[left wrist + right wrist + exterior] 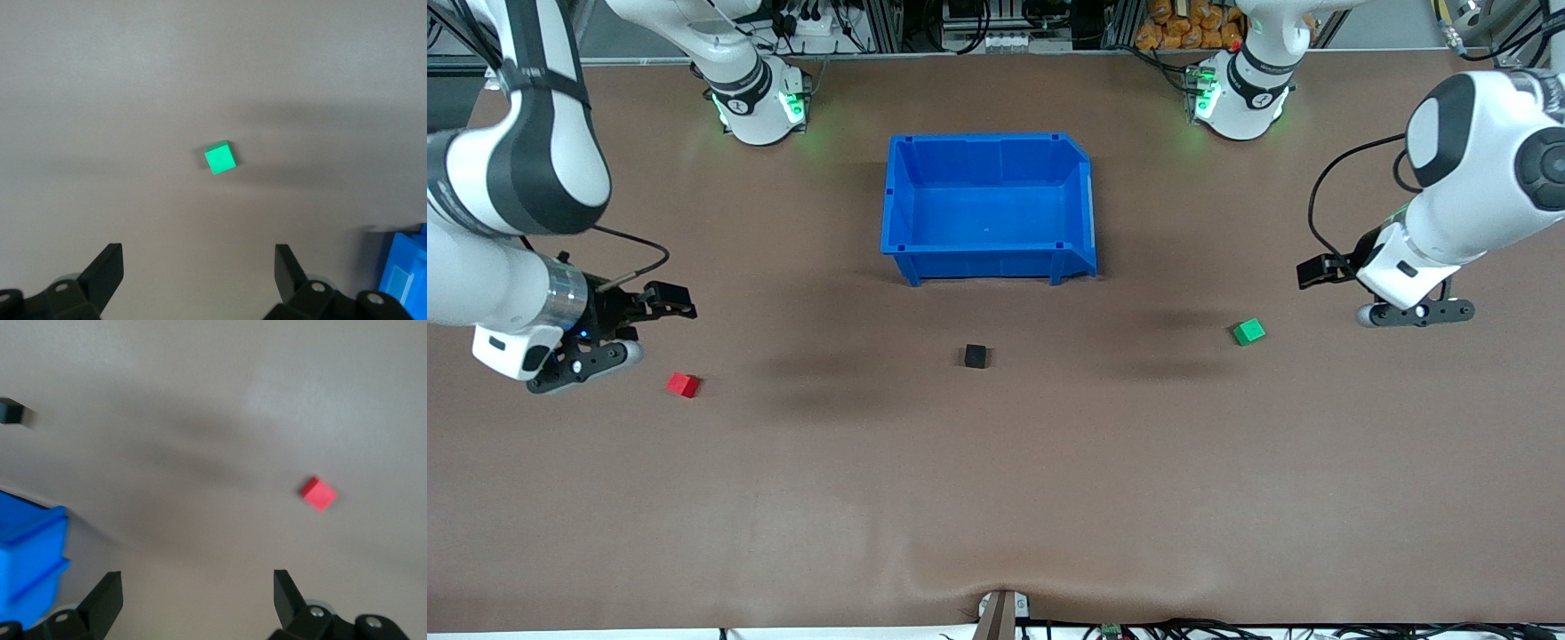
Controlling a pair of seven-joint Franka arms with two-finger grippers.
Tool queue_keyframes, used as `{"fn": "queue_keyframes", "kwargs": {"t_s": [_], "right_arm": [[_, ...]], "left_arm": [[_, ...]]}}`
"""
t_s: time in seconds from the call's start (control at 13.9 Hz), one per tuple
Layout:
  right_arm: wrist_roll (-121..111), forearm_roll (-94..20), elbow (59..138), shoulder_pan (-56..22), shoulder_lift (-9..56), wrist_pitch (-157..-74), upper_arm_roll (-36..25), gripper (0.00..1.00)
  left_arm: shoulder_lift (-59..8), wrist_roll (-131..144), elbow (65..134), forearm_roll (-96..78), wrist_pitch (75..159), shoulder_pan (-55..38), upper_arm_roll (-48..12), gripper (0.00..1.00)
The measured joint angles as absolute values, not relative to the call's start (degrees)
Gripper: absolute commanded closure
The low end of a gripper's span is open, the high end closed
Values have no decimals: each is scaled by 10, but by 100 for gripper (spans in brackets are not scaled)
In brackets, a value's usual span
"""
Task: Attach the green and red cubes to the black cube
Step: 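Reach the right gripper to the red cube while the left gripper reaches green, then close the right gripper on the red cube while the left gripper grasps green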
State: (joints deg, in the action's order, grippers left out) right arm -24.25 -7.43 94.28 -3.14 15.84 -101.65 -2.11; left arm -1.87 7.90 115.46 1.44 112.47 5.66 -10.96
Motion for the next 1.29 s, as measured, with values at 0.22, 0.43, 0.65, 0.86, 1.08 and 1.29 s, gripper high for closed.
{"fn": "queue_keyframes", "kwargs": {"t_s": [0.22,0.43,0.65,0.86,1.08,1.29], "right_arm": [[-371,-76,1001,-2,159,-1103,-22,0],[-451,-77,1035,10,159,-1159,-22,0],[-548,-77,1057,13,177,-1213,-22,0],[-672,-78,1051,17,219,-1255,-23,0],[-743,-77,1017,19,272,-1261,-23,0],[-780,-76,979,25,327,-1261,-24,0]], "left_arm": [[-19,90,1198,14,1190,56,-112,0],[-26,101,1239,14,1243,56,-113,0],[-50,114,1276,14,1314,62,-113,0],[-92,149,1294,14,1370,63,-112,0],[-127,164,1294,14,1396,63,-112,0],[-146,187,1293,14,1405,63,-112,0]]}}
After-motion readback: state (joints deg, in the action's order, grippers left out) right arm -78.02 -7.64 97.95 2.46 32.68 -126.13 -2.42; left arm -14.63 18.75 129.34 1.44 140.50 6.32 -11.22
